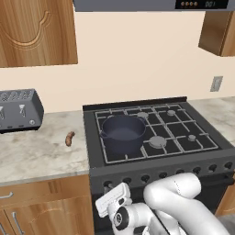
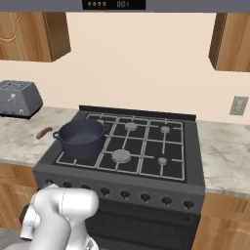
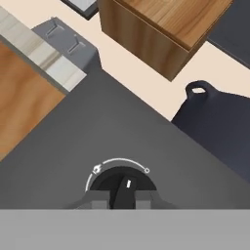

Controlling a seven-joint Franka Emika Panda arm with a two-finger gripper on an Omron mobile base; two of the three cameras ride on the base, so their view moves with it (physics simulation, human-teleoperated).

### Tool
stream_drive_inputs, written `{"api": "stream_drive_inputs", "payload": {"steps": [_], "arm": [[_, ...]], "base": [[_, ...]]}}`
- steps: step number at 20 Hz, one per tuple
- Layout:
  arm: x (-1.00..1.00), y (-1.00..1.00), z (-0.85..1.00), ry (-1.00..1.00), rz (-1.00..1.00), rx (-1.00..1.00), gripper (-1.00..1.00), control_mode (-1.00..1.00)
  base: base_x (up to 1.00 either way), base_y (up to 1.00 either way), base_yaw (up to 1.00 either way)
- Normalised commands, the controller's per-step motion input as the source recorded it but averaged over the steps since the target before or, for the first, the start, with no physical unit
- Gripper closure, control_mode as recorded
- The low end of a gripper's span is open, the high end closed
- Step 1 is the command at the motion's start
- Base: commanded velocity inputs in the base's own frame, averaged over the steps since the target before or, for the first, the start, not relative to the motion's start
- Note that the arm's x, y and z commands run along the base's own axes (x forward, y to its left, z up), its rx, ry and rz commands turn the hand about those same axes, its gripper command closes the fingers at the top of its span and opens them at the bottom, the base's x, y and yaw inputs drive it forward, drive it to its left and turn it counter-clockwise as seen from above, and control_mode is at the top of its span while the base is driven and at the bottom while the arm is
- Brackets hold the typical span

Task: Turn on the burner for the pot on the stove. Wait thirty seconds for the pot to heat up. Then add the potato to the pot.

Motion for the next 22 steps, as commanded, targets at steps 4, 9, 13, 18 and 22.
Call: {"api": "stream_drive_inputs", "payload": {"steps": [4, 9, 13, 18, 22], "arm": [[0.0, 0.21, 0.62, 0.0, 0.18, -0.79, 1.0, -1.0], [0.0, 0.3, 0.6, 0.02, 0.19, -0.82, 1.0, -1.0], [0.06, 0.38, 0.59, 0.07, 0.21, -0.76, 1.0, -1.0], [-0.04, 0.36, 0.79, 0.03, 0.19, -0.56, -1.0, -1.0], [-0.54, 0.25, 1.0, -0.17, 0.21, -0.43, -1.0, -1.0]], "base": [[0.0, 0.0, 0.0], [0.0, 0.0, 0.0], [0.0, 0.0, 0.0], [0.0, 0.0, 0.0], [0.0, 0.0, 0.0]]}}
